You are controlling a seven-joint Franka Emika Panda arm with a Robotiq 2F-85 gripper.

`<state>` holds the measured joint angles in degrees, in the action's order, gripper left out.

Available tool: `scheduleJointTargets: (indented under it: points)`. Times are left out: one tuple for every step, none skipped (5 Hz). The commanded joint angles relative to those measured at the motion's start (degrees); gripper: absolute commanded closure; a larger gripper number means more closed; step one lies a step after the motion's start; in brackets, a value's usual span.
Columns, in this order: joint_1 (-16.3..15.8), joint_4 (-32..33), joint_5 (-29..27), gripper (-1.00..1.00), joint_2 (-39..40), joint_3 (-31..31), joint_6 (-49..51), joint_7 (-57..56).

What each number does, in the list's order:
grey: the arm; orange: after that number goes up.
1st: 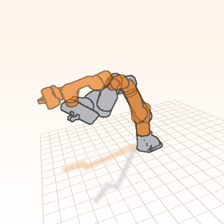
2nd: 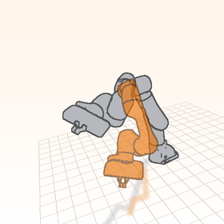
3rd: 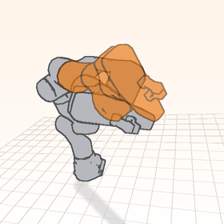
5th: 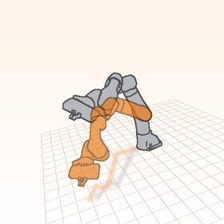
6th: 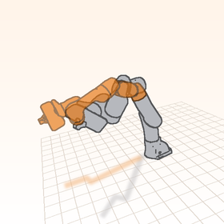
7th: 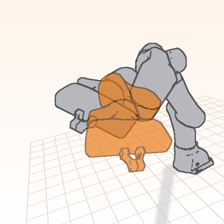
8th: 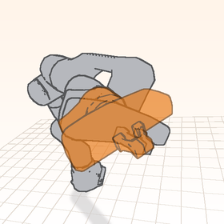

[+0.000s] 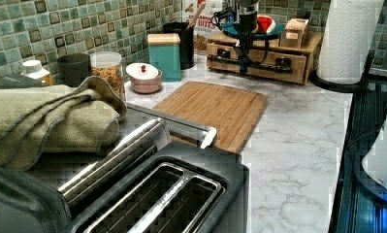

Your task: Close the drawer.

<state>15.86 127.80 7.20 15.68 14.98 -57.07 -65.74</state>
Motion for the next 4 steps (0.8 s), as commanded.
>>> scheduleJointTargets:
  points:
    - [8.6, -17.1, 7.7, 1.00, 2.3, 9.5, -0.8, -7.2]
    - [9.5, -22.8, 7.0, 1.00, 5.4, 9.3, 3.4, -11.0]
    - [9.1, -21.0, 3.5, 1.00, 2.9, 7.6, 7.5, -16.0]
    - [8.0, -21.0, 2.9, 1.00, 3.1, 8.7, 7.4, -16.4]
